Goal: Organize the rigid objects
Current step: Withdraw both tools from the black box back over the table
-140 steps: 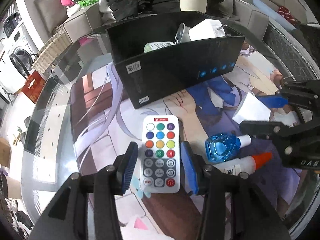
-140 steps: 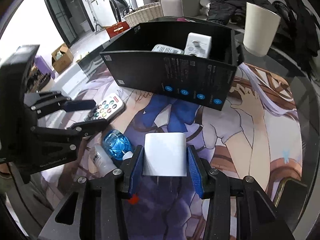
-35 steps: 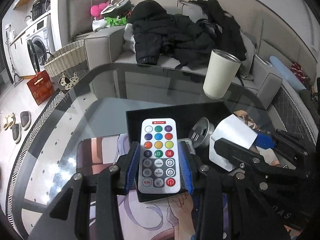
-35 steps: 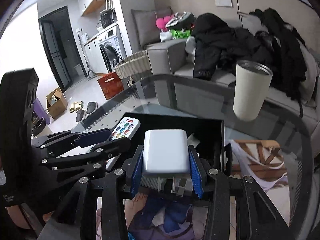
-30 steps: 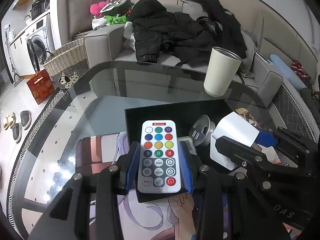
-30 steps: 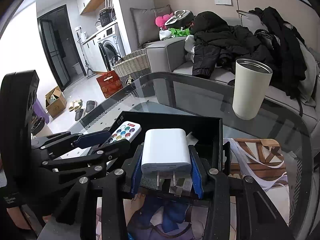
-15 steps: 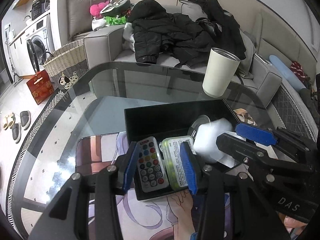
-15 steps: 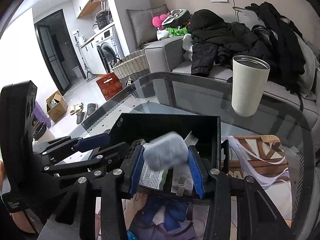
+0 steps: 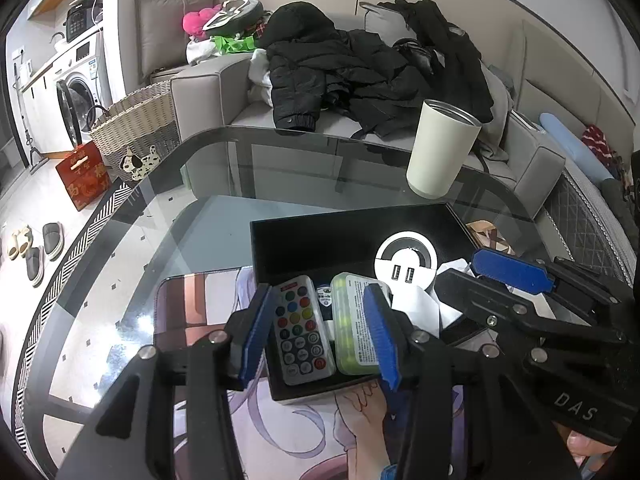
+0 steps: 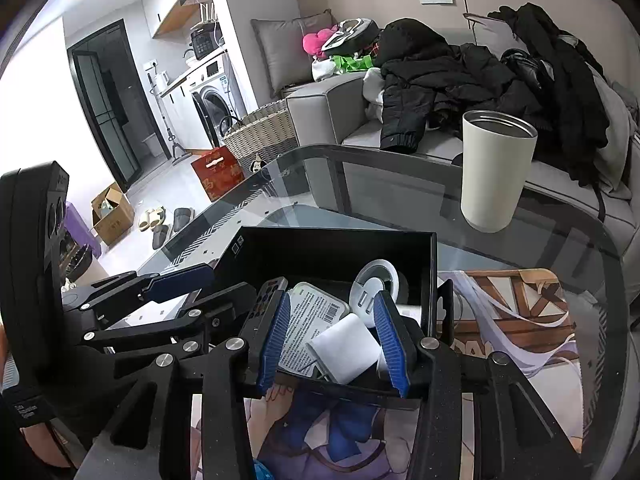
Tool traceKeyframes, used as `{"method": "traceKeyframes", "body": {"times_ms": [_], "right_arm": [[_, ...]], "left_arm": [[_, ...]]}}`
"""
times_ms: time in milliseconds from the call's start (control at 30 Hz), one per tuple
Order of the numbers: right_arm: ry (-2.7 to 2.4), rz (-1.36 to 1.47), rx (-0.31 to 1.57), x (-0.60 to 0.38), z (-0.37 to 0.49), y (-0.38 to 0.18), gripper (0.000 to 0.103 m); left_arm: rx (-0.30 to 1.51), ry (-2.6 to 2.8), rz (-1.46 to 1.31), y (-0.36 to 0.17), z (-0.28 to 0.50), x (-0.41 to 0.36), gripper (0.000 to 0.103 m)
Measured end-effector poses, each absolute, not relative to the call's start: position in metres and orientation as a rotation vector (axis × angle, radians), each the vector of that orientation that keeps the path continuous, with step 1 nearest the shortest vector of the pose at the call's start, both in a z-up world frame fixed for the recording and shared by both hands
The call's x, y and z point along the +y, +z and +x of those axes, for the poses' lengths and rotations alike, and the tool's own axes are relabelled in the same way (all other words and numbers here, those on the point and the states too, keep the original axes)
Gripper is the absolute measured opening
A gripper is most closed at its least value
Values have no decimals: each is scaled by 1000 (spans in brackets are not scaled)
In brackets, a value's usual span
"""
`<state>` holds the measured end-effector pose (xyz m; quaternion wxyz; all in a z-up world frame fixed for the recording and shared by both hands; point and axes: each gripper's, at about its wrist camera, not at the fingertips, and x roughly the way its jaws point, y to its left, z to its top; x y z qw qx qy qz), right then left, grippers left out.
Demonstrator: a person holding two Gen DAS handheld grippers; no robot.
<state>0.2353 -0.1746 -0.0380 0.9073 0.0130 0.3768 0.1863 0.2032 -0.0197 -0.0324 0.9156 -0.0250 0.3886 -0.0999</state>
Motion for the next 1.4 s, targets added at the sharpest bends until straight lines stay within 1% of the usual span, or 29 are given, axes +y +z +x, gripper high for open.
{"method": "traceKeyframes", "body": {"times_ms": [233,367,600,800,1100,1267,1400], "right_arm": [[385,27,777,-175,235,-38,44],[383,27,776,-175,235,-38,44],[372,16,716,-175,227,-26,44],[366,-13,577,-175,199,0,44],[421,-46,427,-176,139,41,45],[464,-73,394,-178,104,52,45],[479,-84,404,-181,89,50,45]], "left_arm": [[800,-205,-52,-33,204,-20,47],[781,-178,-49,-27,201,-17,56],[708,-184,-44,-10,188,-15,56],[598,-186,-17,13,159,-17,57],[507,-230,3,39,110,-16,58],[469,-252,57,46,84,-20,58],[448,-263,70,47,69,-19,58]]}}
